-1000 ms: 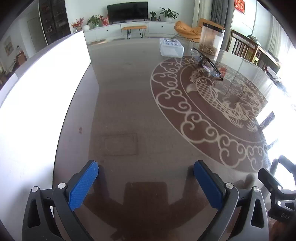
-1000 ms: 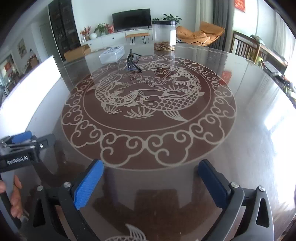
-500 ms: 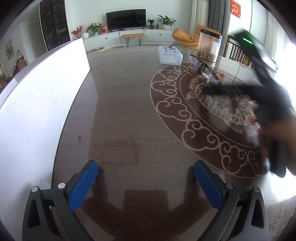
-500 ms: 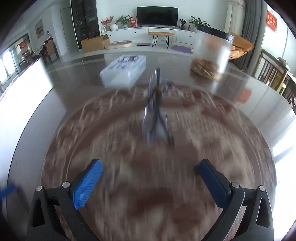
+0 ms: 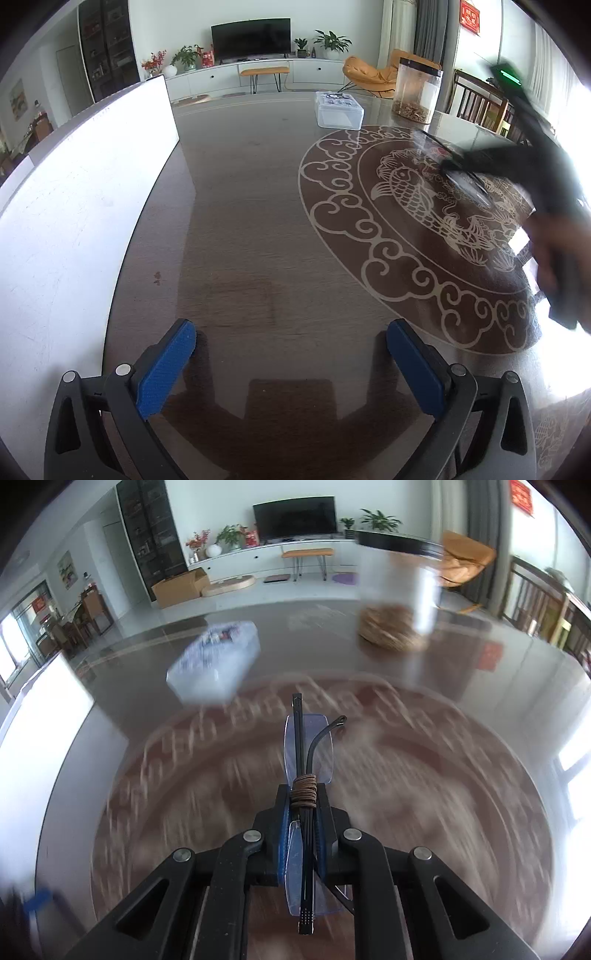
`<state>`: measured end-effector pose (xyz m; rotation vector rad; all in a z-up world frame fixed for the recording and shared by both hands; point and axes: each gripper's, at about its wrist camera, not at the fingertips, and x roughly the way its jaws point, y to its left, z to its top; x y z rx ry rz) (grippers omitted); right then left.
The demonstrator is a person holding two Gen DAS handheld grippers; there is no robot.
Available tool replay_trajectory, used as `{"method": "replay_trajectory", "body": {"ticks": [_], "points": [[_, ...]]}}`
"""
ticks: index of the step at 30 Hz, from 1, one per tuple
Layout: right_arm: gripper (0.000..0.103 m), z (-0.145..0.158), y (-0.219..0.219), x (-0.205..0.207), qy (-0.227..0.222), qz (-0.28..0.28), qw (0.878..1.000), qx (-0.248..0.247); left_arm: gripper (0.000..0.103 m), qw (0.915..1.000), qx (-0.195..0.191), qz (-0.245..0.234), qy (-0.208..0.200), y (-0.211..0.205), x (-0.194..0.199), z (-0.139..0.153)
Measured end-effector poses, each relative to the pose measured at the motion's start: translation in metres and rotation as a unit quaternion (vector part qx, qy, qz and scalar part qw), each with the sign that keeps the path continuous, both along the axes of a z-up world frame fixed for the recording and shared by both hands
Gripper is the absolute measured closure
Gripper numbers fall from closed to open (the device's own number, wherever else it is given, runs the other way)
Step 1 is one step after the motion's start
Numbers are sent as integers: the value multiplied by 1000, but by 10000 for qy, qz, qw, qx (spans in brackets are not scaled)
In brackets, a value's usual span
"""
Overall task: Organize objects
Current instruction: 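Grasp the clear Kuromi plastic box with the left gripper while the right holds the glasses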
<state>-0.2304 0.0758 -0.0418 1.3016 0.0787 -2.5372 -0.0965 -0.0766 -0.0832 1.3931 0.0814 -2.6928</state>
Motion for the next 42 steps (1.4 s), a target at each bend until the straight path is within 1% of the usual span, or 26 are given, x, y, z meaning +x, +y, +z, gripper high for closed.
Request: {"method": "replay_trajectory", "body": {"ticks": [3,5,7,9,10,11,13,15,18,20,24,30,31,32,33,35,37,39,40,41,42], "points": [[90,0,23,52,97,-176,9996,181,0,10000,-5,22,-20,0,-1,0],[90,2,32,80,124,-267,9994,190,0,10000,7,87,-46,2,-7,0],[90,2,40,100,189,-318,9992,161,0,9998,10,189,-86,6,-27,0],[90,2,40,114,258,-300,9990,220,0,9999,10,92,-112,15,-55,0],[90,2,37,113,303,-269,9988,289,0,10000,-1,-64,-66,20,-77,0],[90,2,34,115,346,-235,9984,378,0,9999,-7,-136,-47,23,-91,0],[89,3,28,116,367,-189,9981,463,0,9997,0,-233,-54,28,-133,-1],[89,4,32,114,348,-188,9984,397,0,9996,5,-294,-56,30,-176,-1],[89,3,36,113,322,-193,9989,290,0,9994,1,-341,-48,30,-223,-1],[89,3,35,114,318,-195,9989,285,0,9995,-5,-310,-44,31,-246,-1],[89,3,37,115,305,-196,9991,235,0,9996,-4,-268,-38,34,-276,-2],[89,3,38,116,300,-198,9991,204,0,9998,-5,-219,-37,30,-312,-2],[89,3,38,116,302,-198,9991,215,1,9998,-28,-213,-19,30,-313,-2],[89,3,37,116,305,-197,9991,228,23,9997,-43,-246,64,31,-311,0],[89,3,37,117,308,-195,9990,245,42,9992,-95,-319,238,35,-304,3],[89,3,36,116,311,-195,9990,262,43,9990,-86,-373,241,37,-291,3],[89,3,36,116,310,-194,9990,261,43,9990,-46,-380,243,38,-266,3],[89,3,36,116,310,-194,9990,264,43,9987,-47,-453,242,43,-232,3],[89,3,36,116,309,-195,9990,256,43,9984,-43,-517,236,46,-208,3],[89,3,36,117,311,-194,9990,248,43,9982,-39,-547,235,47,-195,3],[89,3,37,117,305,-191,9991,239,43,9980,-39,-584,235,49,-165,3]]}}
